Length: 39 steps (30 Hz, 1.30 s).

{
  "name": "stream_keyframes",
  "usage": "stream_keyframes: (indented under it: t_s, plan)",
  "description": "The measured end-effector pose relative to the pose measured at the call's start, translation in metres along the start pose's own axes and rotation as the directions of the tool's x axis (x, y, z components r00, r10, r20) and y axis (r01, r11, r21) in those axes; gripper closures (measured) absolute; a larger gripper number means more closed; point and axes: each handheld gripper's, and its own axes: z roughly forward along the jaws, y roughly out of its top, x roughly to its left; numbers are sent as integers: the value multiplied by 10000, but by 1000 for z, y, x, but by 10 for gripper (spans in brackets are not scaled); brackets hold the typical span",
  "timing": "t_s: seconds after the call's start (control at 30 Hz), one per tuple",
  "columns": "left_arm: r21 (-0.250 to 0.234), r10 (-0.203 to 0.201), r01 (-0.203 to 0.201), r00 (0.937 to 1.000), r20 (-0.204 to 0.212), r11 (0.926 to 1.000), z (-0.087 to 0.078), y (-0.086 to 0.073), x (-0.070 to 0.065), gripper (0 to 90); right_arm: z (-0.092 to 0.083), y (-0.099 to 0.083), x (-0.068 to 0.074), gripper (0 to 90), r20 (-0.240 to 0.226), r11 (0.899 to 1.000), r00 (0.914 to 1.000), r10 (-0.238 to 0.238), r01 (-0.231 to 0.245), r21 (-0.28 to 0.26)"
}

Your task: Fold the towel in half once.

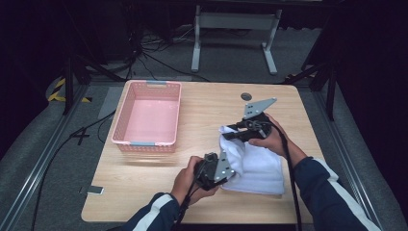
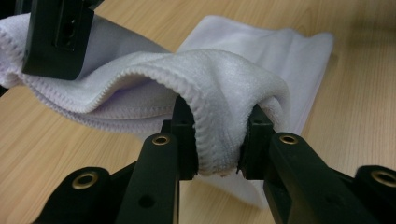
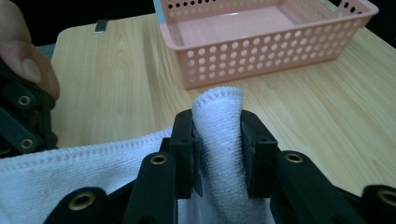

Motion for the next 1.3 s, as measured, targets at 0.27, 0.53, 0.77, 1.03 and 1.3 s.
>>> stream_keyframes:
  t_s: [0.27,0.53,0.77,1.03,1.3]
  plan:
    - [157,642,-654,9956,680,9977,44,32,-13,721,-48,-44,-14,675,403,9982,9981,457,-440,-415]
    - [385,686,-771,9799,1875,9963,81,42,-26,607,-85,-98,-23,607,935,9944,9904,1018,-988,-365]
    - [-194,16,33,9684,2494,9998,59,33,-27,385,-116,-145,-32,481,1667,9812,9671,1922,-1922,-166]
    - [441,-229,120,9668,2546,9990,35,-6,-18,419,-141,-165,-22,387,2926,9674,9286,2283,-2503,393]
    - [707,206,-405,9647,2627,9967,45,-16,-26,521,-134,-131,3,374,3850,9723,8937,2304,-2277,-532]
